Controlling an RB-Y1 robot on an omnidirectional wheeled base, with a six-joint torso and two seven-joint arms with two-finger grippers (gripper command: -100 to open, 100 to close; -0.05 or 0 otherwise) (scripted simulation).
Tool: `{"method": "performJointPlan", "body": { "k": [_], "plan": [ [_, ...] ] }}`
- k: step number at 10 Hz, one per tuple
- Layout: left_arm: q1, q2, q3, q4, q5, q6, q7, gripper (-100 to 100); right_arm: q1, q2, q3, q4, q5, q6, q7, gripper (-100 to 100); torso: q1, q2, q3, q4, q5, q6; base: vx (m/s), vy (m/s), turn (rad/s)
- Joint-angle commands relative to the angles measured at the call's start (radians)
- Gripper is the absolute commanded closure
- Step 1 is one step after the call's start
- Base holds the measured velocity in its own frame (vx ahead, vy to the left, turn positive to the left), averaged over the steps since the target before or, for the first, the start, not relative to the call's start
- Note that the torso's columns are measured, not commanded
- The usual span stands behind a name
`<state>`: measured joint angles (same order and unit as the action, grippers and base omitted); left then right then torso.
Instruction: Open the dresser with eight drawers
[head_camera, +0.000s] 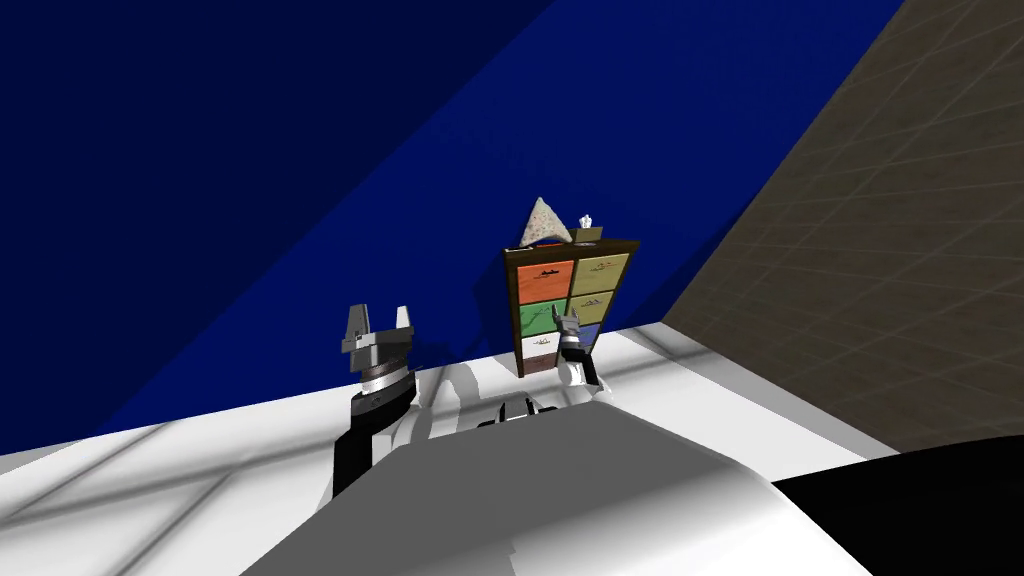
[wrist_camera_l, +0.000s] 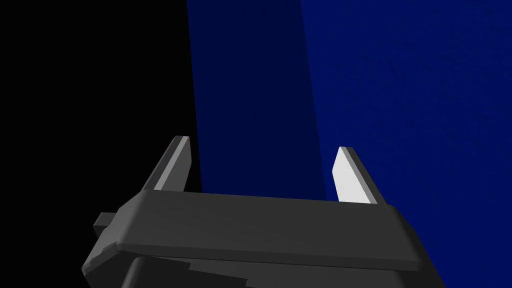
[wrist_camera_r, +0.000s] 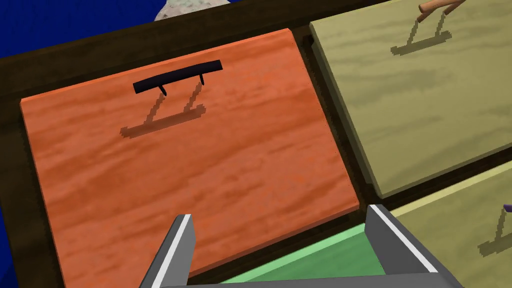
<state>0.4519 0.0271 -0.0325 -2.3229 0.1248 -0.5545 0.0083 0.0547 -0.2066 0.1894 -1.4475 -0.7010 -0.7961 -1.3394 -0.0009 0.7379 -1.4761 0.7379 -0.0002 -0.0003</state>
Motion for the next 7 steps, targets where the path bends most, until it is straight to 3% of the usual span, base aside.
{"method": "performJointPlan", "body": {
  "k": [1,2,3,4,5,6,7],
  "plan": [
    [0.000,0.000,0.000,0.000,0.000,0.000,0.000,0,-0.036,0.009,0.011,0.068,-0.042,-0.018,-0.079,-100,0.001,0.000,0.000,0.000,0.000,0.001,0.003,-0.088,0.167],
    [0.000,0.000,0.000,0.000,0.000,0.000,0.000,0,-0.036,0.009,0.011,0.070,-0.042,-0.018,-0.103,-100,0.001,0.000,0.000,0.000,0.000,0.000,0.000,-0.075,0.130],
    [0.000,0.000,0.000,0.000,0.000,0.000,0.000,0,-0.056,0.014,0.016,0.111,-0.069,-0.028,-0.135,-100,0.002,0.000,0.000,0.000,0.000,0.001,-0.002,-0.076,0.227],
    [0.000,0.000,0.000,0.000,0.000,0.000,0.000,0,-0.056,0.014,0.016,0.111,-0.069,-0.028,-0.154,-100,0.001,0.000,0.000,0.000,0.000,0.000,-0.006,-0.066,0.104],
    [0.000,0.000,0.000,0.000,0.000,0.000,0.000,0,-0.075,0.020,0.022,0.151,-0.095,-0.038,-0.187,-100,0.002,0.000,0.000,0.000,0.000,0.001,-0.006,-0.081,0.162],
    [0.000,0.000,0.000,0.000,0.000,0.000,0.000,0,-0.075,0.020,0.022,0.151,-0.095,-0.038,-0.204,-100,0.000,0.000,0.000,0.000,0.000,0.000,-0.007,-0.071,0.109],
    [0.000,0.000,0.000,0.000,0.000,0.000,0.000,0,-0.094,0.027,0.027,0.190,-0.120,-0.047,-0.241,-100,0.001,0.000,0.000,0.000,0.000,0.001,-0.007,-0.078,0.186]
  ]
}}
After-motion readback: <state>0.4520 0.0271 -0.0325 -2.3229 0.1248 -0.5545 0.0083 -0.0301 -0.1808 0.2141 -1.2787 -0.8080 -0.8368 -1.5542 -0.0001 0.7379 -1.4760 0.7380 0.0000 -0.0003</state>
